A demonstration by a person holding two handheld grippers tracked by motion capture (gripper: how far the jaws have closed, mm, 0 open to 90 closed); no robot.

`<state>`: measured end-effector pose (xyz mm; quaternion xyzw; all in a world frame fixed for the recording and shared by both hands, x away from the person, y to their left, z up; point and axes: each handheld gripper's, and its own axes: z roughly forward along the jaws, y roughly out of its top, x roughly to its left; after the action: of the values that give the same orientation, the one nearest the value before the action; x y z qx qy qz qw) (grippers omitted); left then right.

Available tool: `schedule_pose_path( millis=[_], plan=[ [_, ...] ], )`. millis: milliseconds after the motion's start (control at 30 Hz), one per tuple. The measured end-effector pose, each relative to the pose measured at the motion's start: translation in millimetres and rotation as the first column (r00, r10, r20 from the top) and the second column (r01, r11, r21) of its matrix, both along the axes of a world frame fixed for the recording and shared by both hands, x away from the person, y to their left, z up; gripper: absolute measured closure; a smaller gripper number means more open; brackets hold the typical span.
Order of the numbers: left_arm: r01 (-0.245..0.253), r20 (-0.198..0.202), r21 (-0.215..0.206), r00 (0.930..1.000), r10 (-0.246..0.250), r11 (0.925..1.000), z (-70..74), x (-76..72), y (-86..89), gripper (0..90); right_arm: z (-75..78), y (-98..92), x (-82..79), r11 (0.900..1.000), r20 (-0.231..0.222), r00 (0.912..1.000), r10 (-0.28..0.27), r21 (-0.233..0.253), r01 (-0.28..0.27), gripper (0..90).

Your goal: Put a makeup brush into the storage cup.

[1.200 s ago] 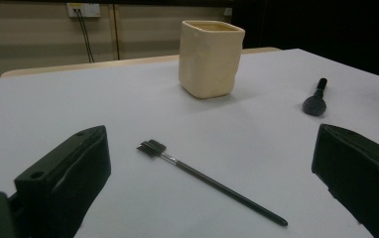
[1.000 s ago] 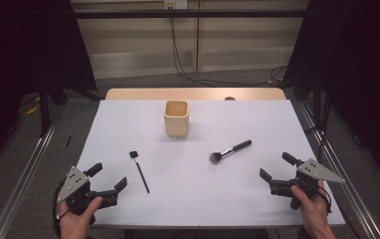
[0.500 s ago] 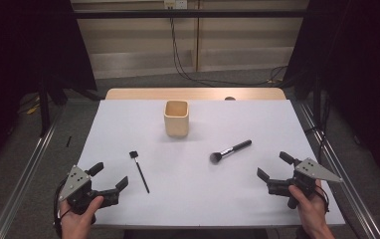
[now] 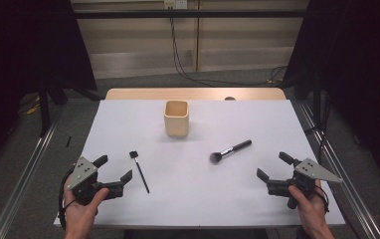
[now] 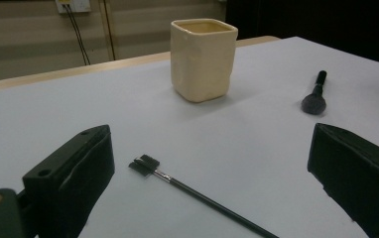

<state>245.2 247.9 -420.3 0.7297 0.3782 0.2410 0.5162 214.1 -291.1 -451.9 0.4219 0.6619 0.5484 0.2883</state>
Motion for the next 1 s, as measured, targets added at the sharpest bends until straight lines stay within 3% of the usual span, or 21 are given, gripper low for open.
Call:
schedule_pose_path(
  millis=[367, 667, 800, 1000],
  plan=[
    [0.014, -0.027, 0.036, 0.9995, -0.013, 0.9993, 6.0, 19.9, -3.3, 6.1, 0.0, 0.9, -0.1, 1.0, 0.002, 1.0, 0.008, 0.0, -0.008, 0.0],
    [0.032, -0.07, 0.067, 0.9972, -0.027, 0.9972, 10.4, 37.0, -13.9, 6.5, 0.0, 1.0, -0.2, 1.0, 0.0, 1.0, 0.006, 0.0, -0.006, 0.0],
    [0.066, -0.101, 0.087, 0.9932, -0.057, 0.994, 9.1, 44.0, -19.3, 7.3, 0.0, 0.5, -0.4, 1.0, 0.001, 1.0, 0.009, -0.001, -0.009, 0.0],
    [0.055, -0.13, 0.116, 0.9907, -0.04, 0.9917, 9.1, 54.1, -23.3, 7.3, -0.1, 0.5, -0.2, 1.0, 0.0, 0.9999, 0.011, -0.002, -0.011, 0.0]
  ],
)
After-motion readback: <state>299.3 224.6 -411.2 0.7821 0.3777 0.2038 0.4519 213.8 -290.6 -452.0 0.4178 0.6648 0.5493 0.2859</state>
